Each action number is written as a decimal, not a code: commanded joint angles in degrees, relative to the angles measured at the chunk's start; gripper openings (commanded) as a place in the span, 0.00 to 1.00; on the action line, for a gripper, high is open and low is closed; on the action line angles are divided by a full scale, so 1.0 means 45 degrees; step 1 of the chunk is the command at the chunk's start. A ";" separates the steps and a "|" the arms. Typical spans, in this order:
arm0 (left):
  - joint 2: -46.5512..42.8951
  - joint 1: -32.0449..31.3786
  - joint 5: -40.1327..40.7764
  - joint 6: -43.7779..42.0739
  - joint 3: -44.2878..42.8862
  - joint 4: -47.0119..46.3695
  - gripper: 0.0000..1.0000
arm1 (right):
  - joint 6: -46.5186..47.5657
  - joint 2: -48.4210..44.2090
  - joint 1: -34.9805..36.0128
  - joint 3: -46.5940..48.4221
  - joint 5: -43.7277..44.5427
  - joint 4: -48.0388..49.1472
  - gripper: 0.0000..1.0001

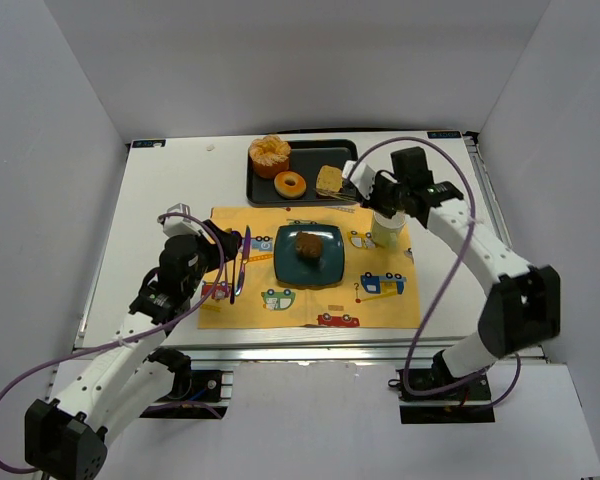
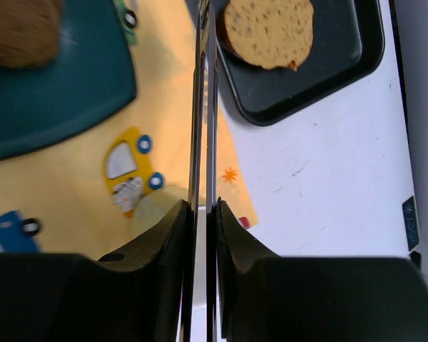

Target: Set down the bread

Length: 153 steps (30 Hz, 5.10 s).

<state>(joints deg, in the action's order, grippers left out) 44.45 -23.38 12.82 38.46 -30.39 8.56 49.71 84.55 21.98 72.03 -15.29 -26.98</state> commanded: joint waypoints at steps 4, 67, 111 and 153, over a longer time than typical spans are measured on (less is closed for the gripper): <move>-0.0599 0.0019 0.0061 0.0281 -0.0024 -0.0222 0.75 | 0.3711 0.2085 -0.0234 0.1336 0.2340 0.1093 0.26; -0.0092 0.0019 -0.0075 0.0360 0.0035 -0.0632 0.75 | 0.3936 -0.0720 -0.0509 0.0989 -0.1484 -0.1600 0.03; -0.0091 0.0019 -0.0388 0.0477 0.0035 -0.0632 0.75 | 0.0202 -0.5117 -0.0509 -0.3526 -0.2130 -0.3242 0.41; -0.0326 0.0019 -0.0427 0.0575 0.0171 -0.0925 0.75 | -0.9759 -0.2817 -0.8454 -0.5826 0.0724 0.4918 0.00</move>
<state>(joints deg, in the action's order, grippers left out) 44.03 -23.38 11.46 40.60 -29.63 5.72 11.94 66.37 -13.28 49.65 -15.07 -11.18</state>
